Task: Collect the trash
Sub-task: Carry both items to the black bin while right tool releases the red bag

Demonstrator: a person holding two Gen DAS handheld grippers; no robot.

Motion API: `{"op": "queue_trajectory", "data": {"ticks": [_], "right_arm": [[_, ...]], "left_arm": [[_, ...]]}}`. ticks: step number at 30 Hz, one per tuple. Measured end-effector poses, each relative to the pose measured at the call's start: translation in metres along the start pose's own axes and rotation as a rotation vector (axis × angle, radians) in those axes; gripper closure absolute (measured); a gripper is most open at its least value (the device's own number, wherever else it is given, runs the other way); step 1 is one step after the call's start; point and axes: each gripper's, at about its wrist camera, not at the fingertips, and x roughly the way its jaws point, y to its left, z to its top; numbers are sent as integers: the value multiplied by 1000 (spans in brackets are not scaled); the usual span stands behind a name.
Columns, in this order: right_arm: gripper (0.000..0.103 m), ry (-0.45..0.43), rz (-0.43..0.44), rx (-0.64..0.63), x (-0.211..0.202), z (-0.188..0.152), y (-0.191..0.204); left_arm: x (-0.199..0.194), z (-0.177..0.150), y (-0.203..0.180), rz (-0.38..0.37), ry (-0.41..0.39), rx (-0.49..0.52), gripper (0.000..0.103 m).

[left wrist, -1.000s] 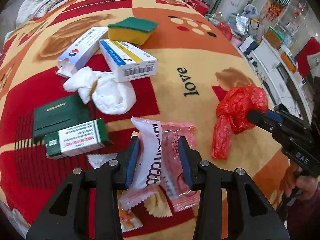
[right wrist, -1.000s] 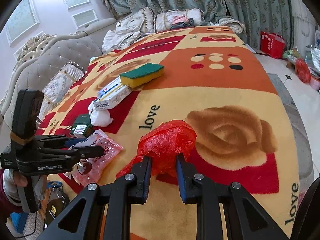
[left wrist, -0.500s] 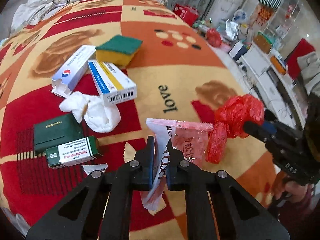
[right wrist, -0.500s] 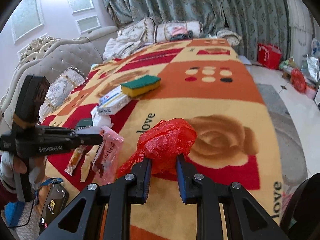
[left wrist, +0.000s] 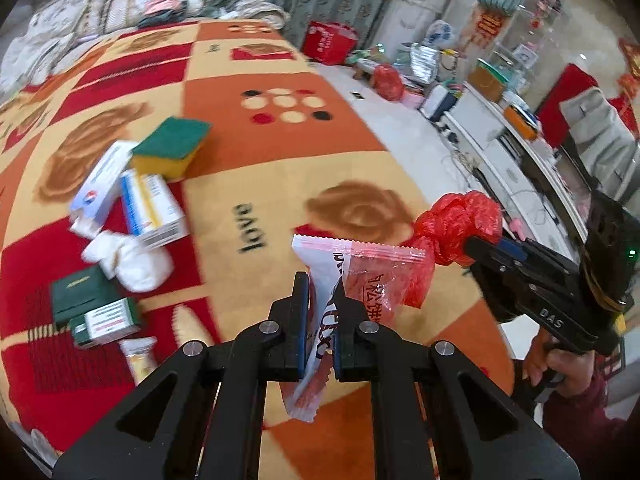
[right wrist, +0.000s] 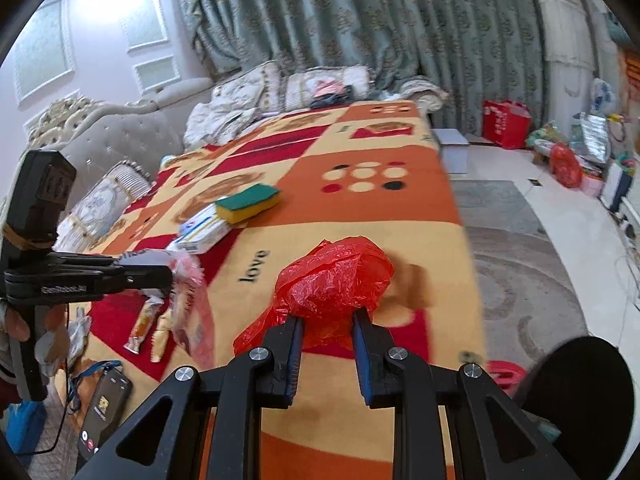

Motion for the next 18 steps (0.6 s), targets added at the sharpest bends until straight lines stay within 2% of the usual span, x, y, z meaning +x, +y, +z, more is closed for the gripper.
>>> {"op": "queue_trajectory", "data": {"ticks": [5, 10, 18], "right_arm": [[81, -11, -87, 60, -28, -11, -46], [81, -8, -212, 126, -60, -29, -100], [81, -4, -346, 256, -93, -57, -167]], "left_arm": [[10, 13, -48, -44, 13, 67, 96], [29, 26, -107, -88, 24, 156, 96], [68, 40, -190, -181, 50, 214, 96]]}}
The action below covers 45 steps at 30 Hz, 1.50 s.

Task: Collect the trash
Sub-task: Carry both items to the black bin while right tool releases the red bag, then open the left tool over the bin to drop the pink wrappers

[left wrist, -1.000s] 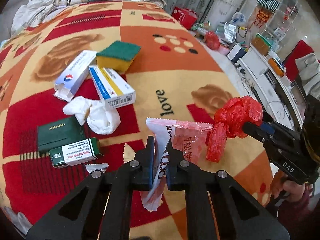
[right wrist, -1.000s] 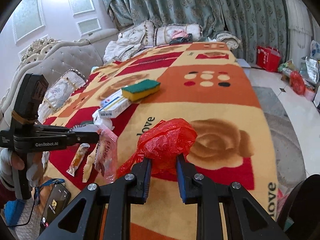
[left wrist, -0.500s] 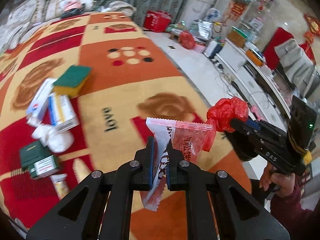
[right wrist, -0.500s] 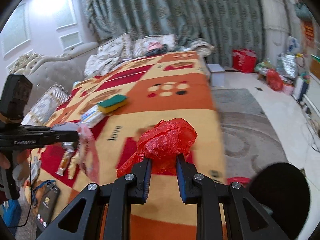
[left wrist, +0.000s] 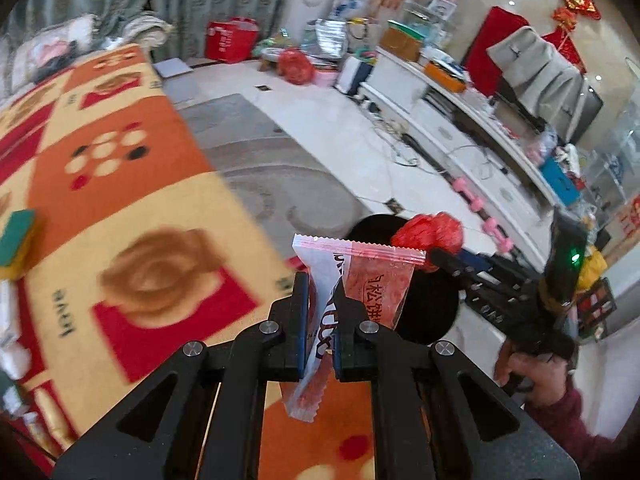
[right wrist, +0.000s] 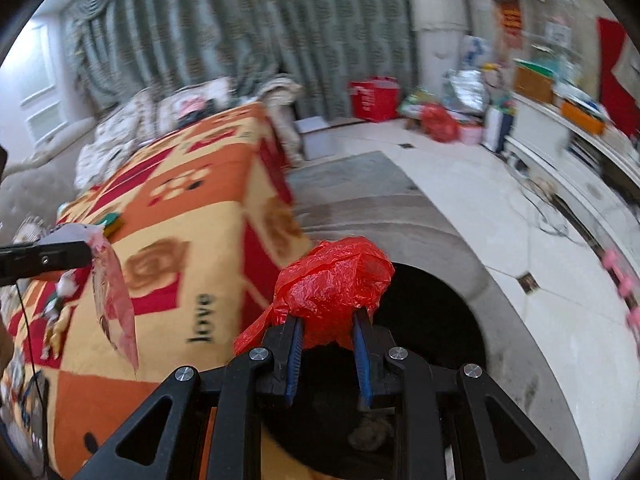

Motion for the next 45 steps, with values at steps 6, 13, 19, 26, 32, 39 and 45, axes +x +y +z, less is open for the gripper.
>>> {"op": "queue_trajectory", "data": {"ticks": [6, 13, 19, 26, 32, 39, 45], "right_arm": [[42, -4, -26, 113, -8, -5, -36], [40, -15, -32, 45, -12, -2, -22], [40, -31, 53, 22, -13, 3, 8], [40, -15, 173, -38, -21, 0, 34], [40, 13, 175, -56, -8, -11, 43], [40, -2, 168, 25, -9, -12, 20], [40, -15, 146, 61, -11, -11, -1]], "left_arm": [[34, 16, -31, -112, 36, 18, 89], [19, 13, -14, -58, 35, 9, 82], [2, 8, 6, -77, 6, -38, 77], [-1, 1, 17, -60, 3, -56, 77], [20, -26, 28, 28, 73, -27, 51], [82, -52, 29, 154, 221, 15, 51], [84, -58, 16, 112, 217, 70, 92]]}}
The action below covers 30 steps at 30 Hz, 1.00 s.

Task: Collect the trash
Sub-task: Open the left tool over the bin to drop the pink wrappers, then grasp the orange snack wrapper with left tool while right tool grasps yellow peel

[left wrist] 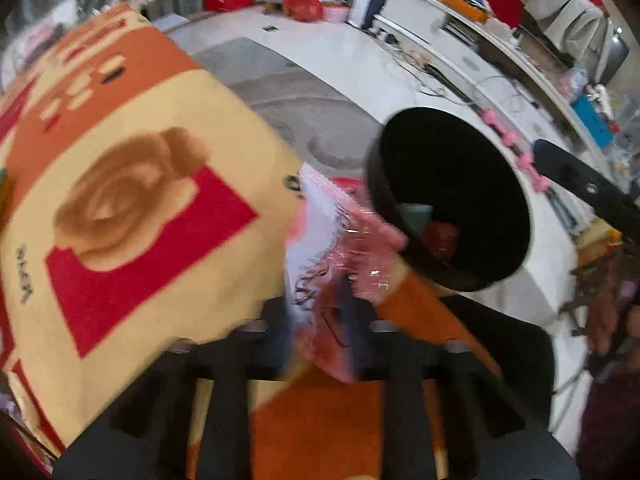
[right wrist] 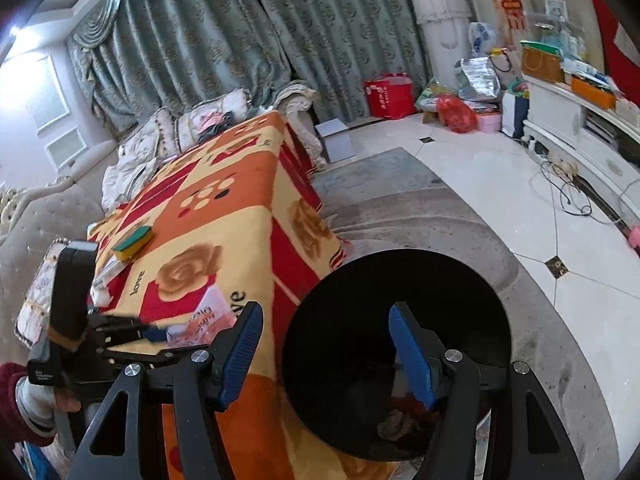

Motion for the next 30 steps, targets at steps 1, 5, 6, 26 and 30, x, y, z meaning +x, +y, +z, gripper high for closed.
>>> {"op": "queue_trajectory", "data": {"ticks": [1, 5, 6, 26, 30], "right_arm": [[40, -6, -1, 10, -1, 1, -3], [40, -43, -7, 46, -10, 7, -14], [40, -50, -11, 52, -13, 8, -17], [37, -46, 9, -12, -7, 12, 10], [37, -13, 95, -75, 7, 8, 54]], "left_arm": [[-2, 0, -3, -2, -7, 9, 94], [-21, 14, -23, -91, -50, 22, 96], [-25, 19, -28, -116, -63, 20, 96], [-119, 13, 29, -45, -185, -112, 51], [-169, -29, 86, 112, -255, -209, 51]]}}
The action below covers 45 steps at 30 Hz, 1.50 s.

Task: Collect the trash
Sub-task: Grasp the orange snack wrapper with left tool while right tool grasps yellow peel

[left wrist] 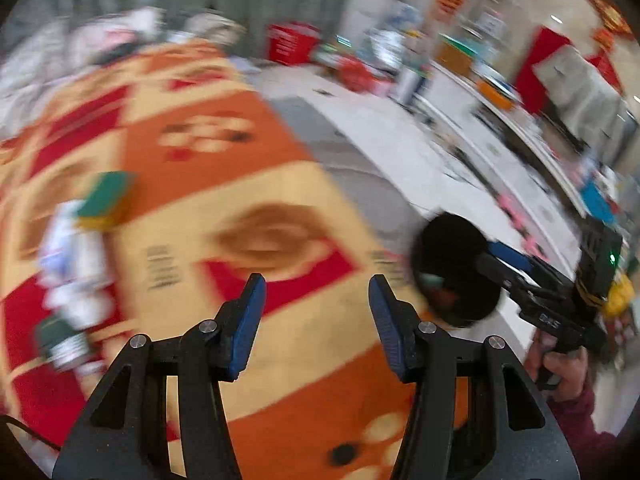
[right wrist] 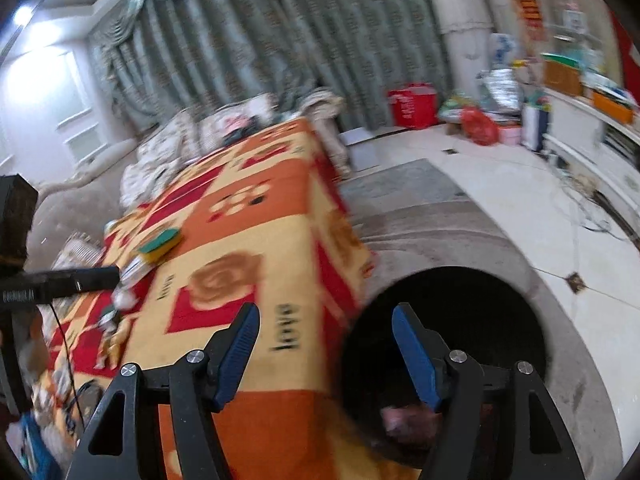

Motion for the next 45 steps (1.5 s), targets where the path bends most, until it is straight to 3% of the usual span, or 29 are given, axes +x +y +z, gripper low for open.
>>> {"op": "queue_trajectory", "data": {"ticks": [6, 12, 15, 19, 23, 26, 28, 30, 39, 40, 41, 43, 45], "right_arm": [[36, 87, 106, -112, 36, -10, 77], [36, 210, 240, -176, 82, -28, 160], [37, 231, 293, -232, 105, -36, 206], [54, 265, 344, -322, 135, -45, 264], [58, 329, 347, -385, 170, -53, 302], [64, 366, 328, -421, 189, -61, 315], [78, 400, 325, -426, 204, -66, 318], [85, 410, 330, -428, 209, -69, 318], [86, 288, 297, -400, 160, -45, 279], [86, 285, 293, -393, 155, -43, 272], [86, 282, 288, -385, 152, -42, 266], [86, 273, 277, -375, 144, -40, 255], [86, 262, 267, -367, 137, -40, 245]], "left_arm": [[-52, -48, 104, 174, -38, -153, 51], [-61, -99, 163, 288, -17, -248, 51], [-52, -120, 185, 277, 5, -311, 51], [-38, -135, 199, 250, 40, -351, 51], [-35, -139, 206, 229, 50, -374, 51], [-36, -139, 212, 226, 41, -385, 51], [-33, -140, 215, 212, 41, -399, 51], [-24, -139, 215, 191, 53, -411, 51], [33, -127, 197, 157, 124, -375, 52], [33, -124, 195, 170, 97, -361, 52], [36, -122, 194, 172, 99, -349, 57], [39, -118, 193, 182, 109, -327, 85], [40, -117, 194, 166, 123, -328, 89]]}}
